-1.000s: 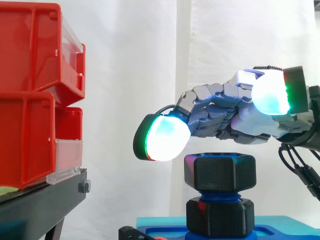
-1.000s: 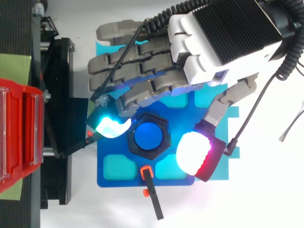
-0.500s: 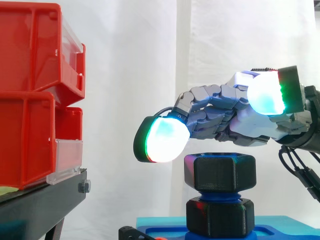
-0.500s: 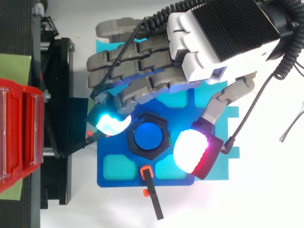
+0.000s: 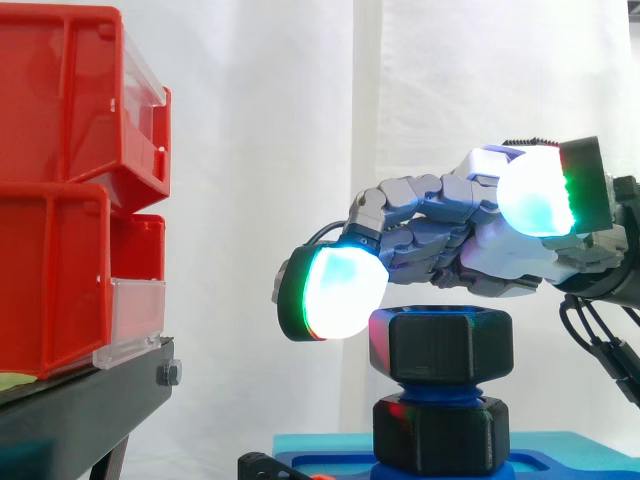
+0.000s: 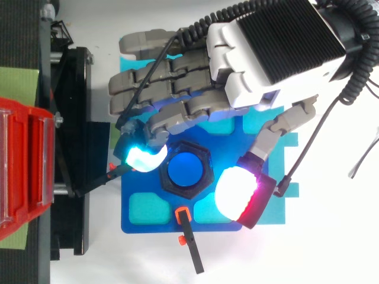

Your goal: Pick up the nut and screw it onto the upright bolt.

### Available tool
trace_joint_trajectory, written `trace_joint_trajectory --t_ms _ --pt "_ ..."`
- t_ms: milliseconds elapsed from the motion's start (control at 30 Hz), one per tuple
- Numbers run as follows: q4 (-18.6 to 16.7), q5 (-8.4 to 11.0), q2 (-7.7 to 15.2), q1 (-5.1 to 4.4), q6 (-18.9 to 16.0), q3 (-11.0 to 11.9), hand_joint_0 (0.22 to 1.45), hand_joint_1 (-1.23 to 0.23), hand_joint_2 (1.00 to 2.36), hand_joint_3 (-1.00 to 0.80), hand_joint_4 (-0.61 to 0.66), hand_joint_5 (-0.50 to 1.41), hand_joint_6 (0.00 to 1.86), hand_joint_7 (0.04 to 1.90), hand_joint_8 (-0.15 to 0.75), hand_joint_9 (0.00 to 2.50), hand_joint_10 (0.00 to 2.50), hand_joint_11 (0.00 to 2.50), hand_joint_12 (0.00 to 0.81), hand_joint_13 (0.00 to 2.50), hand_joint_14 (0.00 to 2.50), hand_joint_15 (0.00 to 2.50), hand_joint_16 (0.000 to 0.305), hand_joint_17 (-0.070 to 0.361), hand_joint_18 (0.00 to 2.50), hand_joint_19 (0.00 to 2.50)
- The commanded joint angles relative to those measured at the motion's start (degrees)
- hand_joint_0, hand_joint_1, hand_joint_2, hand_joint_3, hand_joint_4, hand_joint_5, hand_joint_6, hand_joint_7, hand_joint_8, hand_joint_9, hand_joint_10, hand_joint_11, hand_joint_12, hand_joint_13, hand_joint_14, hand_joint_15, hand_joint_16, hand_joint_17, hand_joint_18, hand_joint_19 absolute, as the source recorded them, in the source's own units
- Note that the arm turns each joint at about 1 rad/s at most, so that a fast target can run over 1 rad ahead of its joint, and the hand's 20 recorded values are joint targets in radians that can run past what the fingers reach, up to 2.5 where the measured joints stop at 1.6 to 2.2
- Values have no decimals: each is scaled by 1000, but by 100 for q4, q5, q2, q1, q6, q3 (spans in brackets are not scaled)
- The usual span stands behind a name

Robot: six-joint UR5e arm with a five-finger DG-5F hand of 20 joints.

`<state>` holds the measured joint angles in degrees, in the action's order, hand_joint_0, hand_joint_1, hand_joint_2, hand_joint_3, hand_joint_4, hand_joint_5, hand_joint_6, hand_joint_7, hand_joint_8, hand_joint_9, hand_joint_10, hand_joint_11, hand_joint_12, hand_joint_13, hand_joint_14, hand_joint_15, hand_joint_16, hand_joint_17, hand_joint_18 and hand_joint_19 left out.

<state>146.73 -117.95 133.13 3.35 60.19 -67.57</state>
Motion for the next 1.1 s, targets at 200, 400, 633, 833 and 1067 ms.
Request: trace_joint_trajectory --t_ms 200,400,633,833,1067 --pt "-4 17 -6 -9 -7 -2 456 -172 1000 -500 218 -106 503 1282 279 453 0 0 346 376 0 0 36 80 11 0" --pt "-30 9 -6 43 -7 7 461 -198 1000 -500 206 -88 510 1497 288 509 0 0 337 435 0 0 33 75 73 0" --pt "-56 -9 2 105 2 -2 471 -288 1000 -500 185 -93 707 1258 299 613 0 0 329 498 0 0 30 68 149 0" --pt "-65 -35 2 149 37 -2 486 -342 1000 -500 156 -39 775 1226 277 809 0 0 291 648 0 0 25 56 303 0" --pt "-65 -70 -6 184 46 -2 497 -371 1000 -500 59 4 798 1128 191 1262 0 0 185 1056 4 111 15 33 713 0"
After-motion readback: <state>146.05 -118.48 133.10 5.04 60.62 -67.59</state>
